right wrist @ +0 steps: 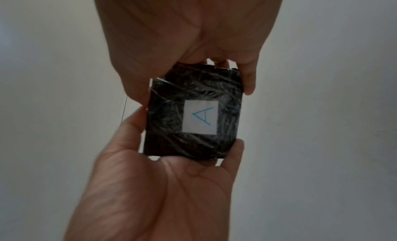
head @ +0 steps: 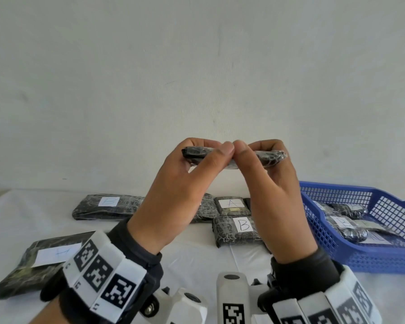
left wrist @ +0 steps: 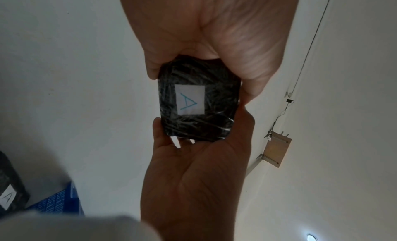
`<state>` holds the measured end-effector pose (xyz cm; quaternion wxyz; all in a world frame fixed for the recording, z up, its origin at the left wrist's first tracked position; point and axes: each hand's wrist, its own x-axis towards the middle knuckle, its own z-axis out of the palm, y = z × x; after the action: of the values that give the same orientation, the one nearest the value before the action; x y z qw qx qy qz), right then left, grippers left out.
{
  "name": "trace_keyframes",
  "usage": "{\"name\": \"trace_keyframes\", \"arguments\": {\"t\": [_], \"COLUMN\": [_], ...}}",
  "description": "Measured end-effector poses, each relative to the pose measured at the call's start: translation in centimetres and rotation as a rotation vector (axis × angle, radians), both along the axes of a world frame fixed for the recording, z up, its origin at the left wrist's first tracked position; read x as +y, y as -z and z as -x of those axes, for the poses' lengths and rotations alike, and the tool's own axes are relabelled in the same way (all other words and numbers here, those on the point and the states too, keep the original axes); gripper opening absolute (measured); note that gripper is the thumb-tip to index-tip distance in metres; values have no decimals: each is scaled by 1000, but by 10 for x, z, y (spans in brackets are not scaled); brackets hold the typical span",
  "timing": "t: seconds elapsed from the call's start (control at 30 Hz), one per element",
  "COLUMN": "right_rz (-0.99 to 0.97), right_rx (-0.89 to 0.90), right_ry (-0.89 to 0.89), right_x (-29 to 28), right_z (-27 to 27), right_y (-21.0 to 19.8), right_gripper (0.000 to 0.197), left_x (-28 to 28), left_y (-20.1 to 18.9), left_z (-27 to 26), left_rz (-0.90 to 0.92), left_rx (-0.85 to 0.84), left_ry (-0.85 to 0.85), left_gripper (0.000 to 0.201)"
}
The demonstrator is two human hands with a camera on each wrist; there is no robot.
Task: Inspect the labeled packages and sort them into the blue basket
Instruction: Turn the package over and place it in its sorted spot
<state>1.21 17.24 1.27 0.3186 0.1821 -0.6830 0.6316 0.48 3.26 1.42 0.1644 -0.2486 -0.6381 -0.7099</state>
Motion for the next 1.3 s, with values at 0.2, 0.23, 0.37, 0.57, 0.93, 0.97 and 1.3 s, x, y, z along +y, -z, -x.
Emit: {"name": "trace_keyframes", "arguments": {"t": [0.2,0.23,0.37,0.57,0.93,0.97,1.3], "right_rz": [-14,-15,-6,-113,-135,-197,-519], "right_rx": [-34,-49,-111,-92,-115,-71,182], "right_ry": [3,-2,-37,-61,-158,-136,232], "right_x": [-3,-2,4,11,14,16,20], "right_z": [1,1,2,5,1,0,-2], "right_y": [3,3,3,6,-3,-4,-5], "right_gripper": [47,48,47,33,58,48,32], "left_x": [-2,-3,-5,-9,-15,-16,-13], "left_y": [1,2,3,4,0,0,-5], "left_z": [3,4,7,11,13,14,0], "left_rz": [-55,-64,-108,-126,-109,-80,197], "left_rx": [-19,-37,-116,-158,-258,-279,-50], "left_ry": [7,22,83,102,107,85,-59], "left_gripper": [54,58,52,82,72,76,62]}}
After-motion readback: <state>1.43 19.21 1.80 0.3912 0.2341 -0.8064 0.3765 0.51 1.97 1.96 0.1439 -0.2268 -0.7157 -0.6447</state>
